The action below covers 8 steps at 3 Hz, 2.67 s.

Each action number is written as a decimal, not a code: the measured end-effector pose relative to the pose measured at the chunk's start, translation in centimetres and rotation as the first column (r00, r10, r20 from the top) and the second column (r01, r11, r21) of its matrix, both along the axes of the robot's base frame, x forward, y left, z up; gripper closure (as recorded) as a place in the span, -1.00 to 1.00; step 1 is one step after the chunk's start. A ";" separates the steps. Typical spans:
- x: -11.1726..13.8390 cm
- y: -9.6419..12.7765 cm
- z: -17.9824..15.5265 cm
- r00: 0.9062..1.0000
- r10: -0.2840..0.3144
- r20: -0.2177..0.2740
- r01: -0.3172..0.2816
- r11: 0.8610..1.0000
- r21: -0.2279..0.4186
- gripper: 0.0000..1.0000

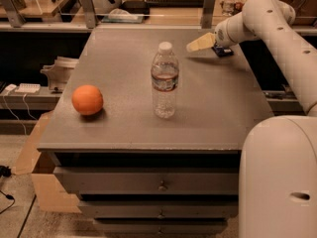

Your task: Move rxbar blueberry near water bottle

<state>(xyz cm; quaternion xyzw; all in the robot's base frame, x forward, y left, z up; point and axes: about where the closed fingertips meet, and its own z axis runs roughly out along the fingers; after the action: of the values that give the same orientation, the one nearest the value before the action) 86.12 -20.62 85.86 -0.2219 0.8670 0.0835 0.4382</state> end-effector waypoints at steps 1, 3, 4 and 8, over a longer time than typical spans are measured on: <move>0.9 -1.2 -1.0 0.999 -0.043 -0.001 0.043 0.999 0.018 -1.00; 1.4 -2.5 -2.6 0.997 -0.075 -0.027 0.077 0.995 0.058 -0.65; 1.4 -2.7 -3.1 0.996 -0.078 -0.040 0.081 0.994 0.070 -0.17; 1.4 -2.7 -1.9 0.996 -0.078 -0.041 0.080 0.994 0.070 1.00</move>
Offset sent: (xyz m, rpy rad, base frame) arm 0.0186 -0.0355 -0.0193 0.0659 0.0090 -0.0985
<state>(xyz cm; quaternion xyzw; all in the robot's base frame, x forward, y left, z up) 87.53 -23.31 83.92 -0.1699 0.8797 0.1015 0.4324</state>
